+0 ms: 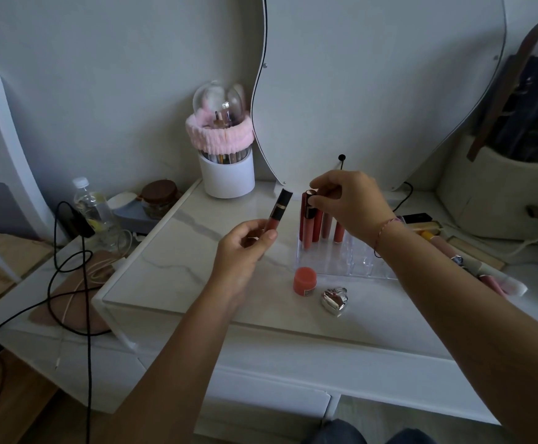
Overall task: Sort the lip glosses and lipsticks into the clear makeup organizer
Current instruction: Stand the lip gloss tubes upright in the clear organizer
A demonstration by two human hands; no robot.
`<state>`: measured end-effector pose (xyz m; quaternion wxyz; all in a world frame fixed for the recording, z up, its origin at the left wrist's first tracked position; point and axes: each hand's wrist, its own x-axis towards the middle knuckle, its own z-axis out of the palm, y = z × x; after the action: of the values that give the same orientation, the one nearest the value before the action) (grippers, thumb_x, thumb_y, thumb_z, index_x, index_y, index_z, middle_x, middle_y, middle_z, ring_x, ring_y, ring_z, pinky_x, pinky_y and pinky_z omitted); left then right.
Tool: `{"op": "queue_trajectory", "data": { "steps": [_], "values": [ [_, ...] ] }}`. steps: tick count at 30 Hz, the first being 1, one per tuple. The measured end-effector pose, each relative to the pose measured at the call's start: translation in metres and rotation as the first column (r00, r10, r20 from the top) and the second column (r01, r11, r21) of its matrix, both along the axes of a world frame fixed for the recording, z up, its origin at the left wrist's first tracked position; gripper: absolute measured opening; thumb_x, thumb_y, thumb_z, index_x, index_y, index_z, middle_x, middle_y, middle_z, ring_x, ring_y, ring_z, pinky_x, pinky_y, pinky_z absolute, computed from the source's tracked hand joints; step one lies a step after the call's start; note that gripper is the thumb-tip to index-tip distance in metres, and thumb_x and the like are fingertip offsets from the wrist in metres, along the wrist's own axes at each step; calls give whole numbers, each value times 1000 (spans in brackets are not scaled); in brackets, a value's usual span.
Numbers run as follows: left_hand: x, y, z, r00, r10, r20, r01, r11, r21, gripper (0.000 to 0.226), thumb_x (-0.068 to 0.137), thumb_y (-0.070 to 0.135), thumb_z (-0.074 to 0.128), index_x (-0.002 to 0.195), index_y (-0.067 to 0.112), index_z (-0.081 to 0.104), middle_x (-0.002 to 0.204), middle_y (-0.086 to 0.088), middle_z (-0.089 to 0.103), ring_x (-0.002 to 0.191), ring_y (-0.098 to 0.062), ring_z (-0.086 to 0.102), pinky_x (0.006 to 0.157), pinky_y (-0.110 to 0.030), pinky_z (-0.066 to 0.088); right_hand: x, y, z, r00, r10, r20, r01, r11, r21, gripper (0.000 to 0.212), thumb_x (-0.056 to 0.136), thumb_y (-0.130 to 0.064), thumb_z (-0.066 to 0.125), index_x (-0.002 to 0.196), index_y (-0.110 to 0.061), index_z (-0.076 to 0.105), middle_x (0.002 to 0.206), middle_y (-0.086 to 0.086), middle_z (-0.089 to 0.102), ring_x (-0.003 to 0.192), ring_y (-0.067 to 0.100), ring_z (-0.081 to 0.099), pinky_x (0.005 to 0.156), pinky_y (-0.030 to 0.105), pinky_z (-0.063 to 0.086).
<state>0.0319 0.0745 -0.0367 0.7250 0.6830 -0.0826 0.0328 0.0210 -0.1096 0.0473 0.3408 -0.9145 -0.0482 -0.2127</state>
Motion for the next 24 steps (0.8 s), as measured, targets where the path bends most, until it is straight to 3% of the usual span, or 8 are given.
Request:
{"op": "queue_trajectory", "data": {
  "steps": [5,11,16,21,24],
  "values": [
    [-2,-10,5,997,-74,15,75,997,-35,17,82,19,70,97,27,70,71,16,64,66,-1,54,60,-13,45,-5,-2,3,1000,-8,11,8,1000,28,26,82,-19,66,106,-12,66,90,2,68,83,15,64,85,30,53],
    [-3,-19,13,991,-125,43,127,990,-56,16,81,19,71,94,28,71,77,12,65,66,-3,52,63,-16,44,-19,-3,11,998,46,44,-56,965,258,19,85,-34,61,97,-21,67,77,-10,67,65,2,62,61,15,49],
    [-4,-32,17,983,-167,80,170,985,-29,16,82,20,70,97,26,70,71,18,68,62,3,55,60,-12,45,-25,-3,10,982,188,3,-165,854,493,11,83,-16,64,93,-13,67,75,-2,69,60,0,65,56,10,48],
    [-2,-34,11,995,-82,54,84,996,-36,21,84,27,68,104,23,67,97,10,68,81,7,62,68,-3,43,-25,-16,16,990,139,1,-120,850,513,8,81,-17,67,89,-14,69,76,0,71,63,6,65,59,16,52],
    [4,-31,0,1000,-25,17,25,1000,6,26,90,29,61,115,23,63,109,15,62,97,10,55,71,2,39,-24,-26,22,997,61,38,-71,909,411,13,80,-21,68,92,-16,70,75,-6,71,60,0,64,56,12,50]
  ]
}}
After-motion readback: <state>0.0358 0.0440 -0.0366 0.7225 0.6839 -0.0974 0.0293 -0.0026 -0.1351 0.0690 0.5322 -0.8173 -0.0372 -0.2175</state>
